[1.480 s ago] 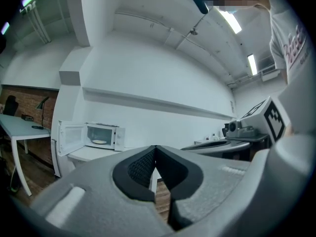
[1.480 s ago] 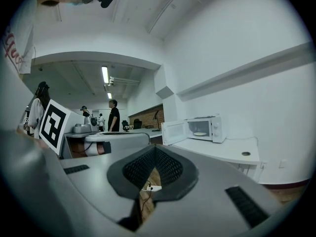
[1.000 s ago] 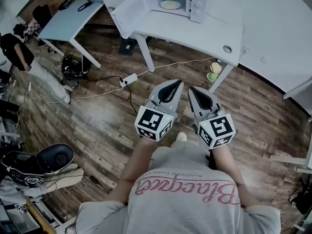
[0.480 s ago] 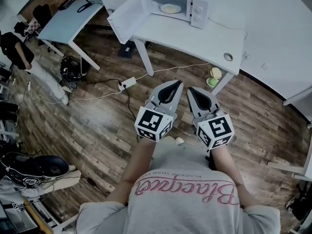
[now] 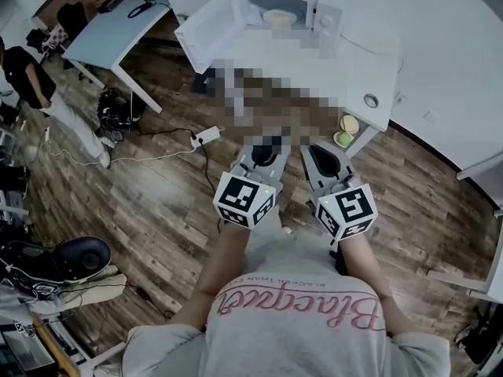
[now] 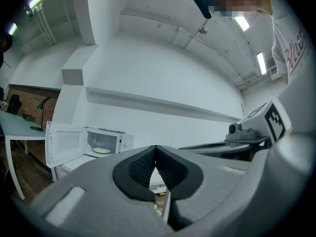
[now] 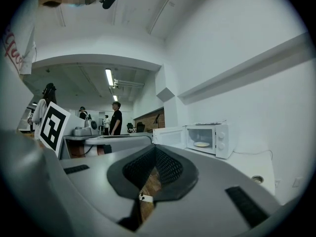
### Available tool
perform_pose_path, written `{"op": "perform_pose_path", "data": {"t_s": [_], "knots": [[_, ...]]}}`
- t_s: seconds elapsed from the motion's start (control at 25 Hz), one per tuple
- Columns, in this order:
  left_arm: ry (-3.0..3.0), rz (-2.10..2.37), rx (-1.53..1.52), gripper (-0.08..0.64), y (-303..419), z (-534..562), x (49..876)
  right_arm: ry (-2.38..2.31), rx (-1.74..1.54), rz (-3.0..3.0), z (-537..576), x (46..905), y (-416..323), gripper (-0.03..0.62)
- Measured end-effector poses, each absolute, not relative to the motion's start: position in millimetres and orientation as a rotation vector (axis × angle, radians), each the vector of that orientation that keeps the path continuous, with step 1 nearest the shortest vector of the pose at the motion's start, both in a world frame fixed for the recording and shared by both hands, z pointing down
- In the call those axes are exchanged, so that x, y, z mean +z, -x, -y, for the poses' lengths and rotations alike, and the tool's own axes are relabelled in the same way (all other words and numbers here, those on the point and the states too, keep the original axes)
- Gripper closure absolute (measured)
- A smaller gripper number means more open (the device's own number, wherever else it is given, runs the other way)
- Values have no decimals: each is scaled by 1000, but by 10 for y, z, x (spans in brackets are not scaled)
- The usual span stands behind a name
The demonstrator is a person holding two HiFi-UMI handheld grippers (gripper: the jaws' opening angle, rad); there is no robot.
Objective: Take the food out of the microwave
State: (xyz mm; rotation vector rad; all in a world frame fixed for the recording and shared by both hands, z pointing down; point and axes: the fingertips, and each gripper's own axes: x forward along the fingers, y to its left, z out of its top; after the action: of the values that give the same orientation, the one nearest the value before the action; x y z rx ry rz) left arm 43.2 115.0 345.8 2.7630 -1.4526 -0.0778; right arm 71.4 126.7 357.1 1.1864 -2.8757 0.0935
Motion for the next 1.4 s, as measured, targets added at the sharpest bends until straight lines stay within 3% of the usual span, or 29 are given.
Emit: {"op": "perform_pose_path", "data": {"t_s": [1.4], "knots": [[-2803, 1316, -77, 555, 237, 1173, 3406, -1267, 127, 2806, 993, 3606, -35, 583]]}}
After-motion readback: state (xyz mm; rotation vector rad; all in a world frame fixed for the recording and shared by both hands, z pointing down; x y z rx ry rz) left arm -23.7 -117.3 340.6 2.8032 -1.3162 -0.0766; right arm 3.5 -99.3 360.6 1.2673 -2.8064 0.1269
